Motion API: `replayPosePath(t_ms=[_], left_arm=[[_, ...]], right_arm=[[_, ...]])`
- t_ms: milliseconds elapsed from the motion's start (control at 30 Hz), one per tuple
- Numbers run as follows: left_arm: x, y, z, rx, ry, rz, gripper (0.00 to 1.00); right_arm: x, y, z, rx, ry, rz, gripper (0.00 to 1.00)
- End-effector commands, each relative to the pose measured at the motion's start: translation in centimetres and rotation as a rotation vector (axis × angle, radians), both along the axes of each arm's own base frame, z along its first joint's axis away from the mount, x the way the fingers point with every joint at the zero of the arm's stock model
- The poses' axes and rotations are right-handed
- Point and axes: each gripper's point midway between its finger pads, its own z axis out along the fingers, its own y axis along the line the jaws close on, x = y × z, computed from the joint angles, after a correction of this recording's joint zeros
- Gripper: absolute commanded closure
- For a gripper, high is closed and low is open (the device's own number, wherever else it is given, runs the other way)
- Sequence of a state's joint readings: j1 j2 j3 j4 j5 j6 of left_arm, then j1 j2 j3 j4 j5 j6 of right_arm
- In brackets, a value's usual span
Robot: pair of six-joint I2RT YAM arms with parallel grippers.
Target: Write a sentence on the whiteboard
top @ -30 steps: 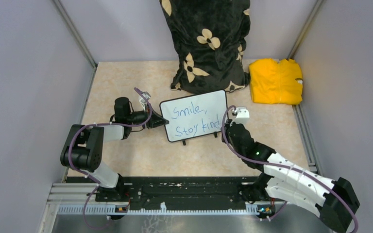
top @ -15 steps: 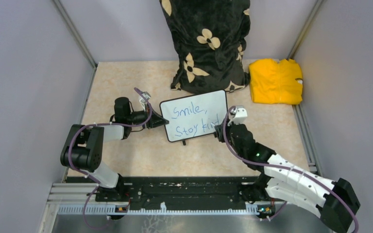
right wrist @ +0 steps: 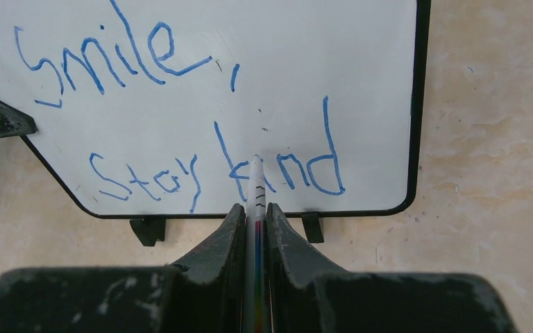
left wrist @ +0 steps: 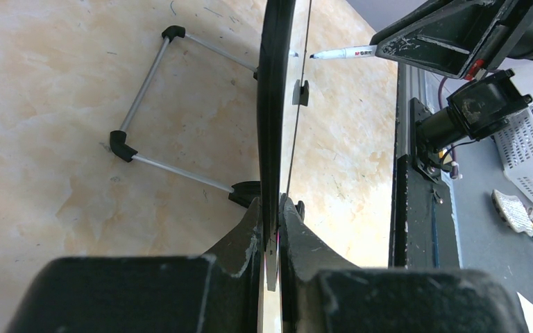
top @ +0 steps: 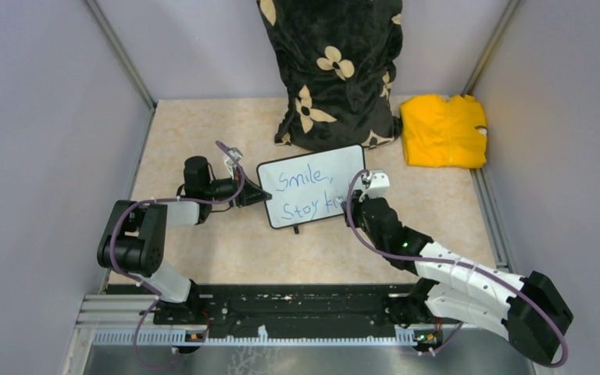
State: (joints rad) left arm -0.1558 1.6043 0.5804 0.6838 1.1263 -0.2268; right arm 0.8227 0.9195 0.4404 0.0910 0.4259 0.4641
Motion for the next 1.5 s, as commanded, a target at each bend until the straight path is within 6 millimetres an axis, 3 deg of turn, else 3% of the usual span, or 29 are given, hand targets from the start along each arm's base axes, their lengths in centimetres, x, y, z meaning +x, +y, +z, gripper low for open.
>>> replayPosePath(t_ms=[0, 467, 1267, 1467], left_arm=[[0.4, 0.1, -1.5, 0.050, 0.008, 0.035, 1.00], [0.5, 0.1, -1.5, 0.050, 0.007, 0.034, 1.00], [0.6, 0.1, -1.4, 0.051, 0.005, 0.037, 1.00], [0.5, 0.1, -1.4, 0.051, 0.006, 0.036, 1.00]], right_arm=[[1.3, 1.1, 4.3, 0.085, -0.101, -0.017, 1.00], [1.8, 1.2, 4.4, 0.099, -0.104, -0.039, 1.00], [1.3, -0.1, 1.4, 0.026, -0.031, -0.079, 1.00], [1.2, 0.2, 2.3, 0.056, -0.045, -0.066, 1.00]])
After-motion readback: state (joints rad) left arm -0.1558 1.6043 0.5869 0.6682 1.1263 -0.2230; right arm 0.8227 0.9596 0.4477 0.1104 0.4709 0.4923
